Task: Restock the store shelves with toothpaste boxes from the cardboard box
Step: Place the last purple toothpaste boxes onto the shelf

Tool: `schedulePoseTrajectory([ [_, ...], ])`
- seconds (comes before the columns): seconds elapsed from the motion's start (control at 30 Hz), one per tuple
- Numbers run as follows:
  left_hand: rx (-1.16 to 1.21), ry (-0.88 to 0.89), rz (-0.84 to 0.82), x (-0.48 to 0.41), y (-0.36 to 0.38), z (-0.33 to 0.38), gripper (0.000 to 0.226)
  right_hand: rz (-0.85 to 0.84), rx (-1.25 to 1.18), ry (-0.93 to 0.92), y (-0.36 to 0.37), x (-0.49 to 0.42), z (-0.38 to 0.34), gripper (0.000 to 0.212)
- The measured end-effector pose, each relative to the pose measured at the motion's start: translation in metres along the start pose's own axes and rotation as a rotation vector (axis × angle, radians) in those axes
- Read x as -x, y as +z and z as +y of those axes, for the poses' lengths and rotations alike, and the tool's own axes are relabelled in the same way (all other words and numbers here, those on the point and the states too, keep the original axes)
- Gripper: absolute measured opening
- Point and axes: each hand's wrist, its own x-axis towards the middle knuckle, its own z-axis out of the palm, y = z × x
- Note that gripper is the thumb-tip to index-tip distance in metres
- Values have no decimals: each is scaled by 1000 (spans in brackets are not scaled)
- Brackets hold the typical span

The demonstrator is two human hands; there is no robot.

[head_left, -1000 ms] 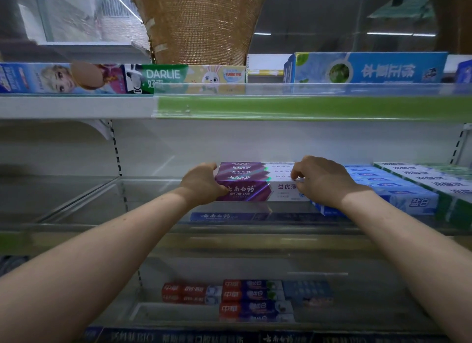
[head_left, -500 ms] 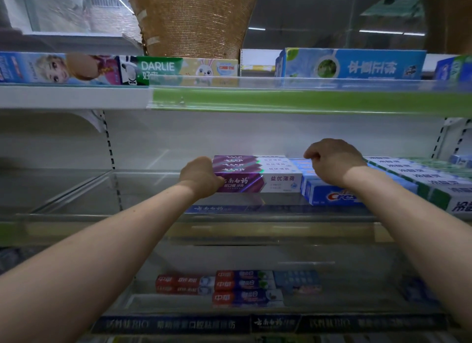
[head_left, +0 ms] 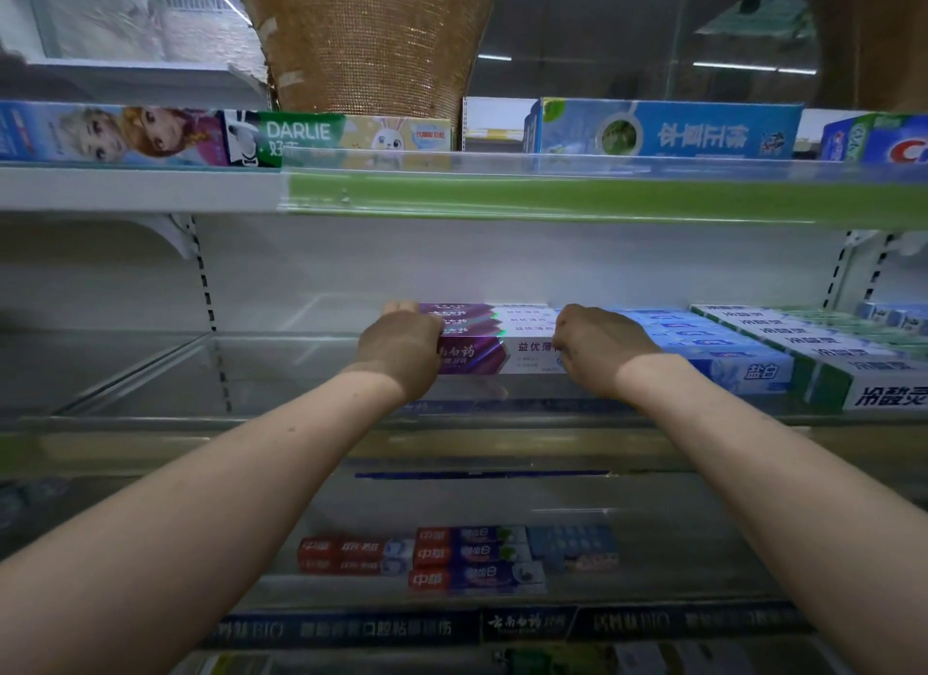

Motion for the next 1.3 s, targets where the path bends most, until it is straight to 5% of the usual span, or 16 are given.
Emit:
schedulePoseTrajectory([
  [0.43,7,217,174,43,-18,64,18,202,-98,-41,-23,49,-4,21],
  [0.73,113,329,178,73,-27,96,18,169,-35,30,-34,105,-1,21],
  [1.3,334,820,159,167,-88,147,18,70,191,526,-111,274,-58,17],
])
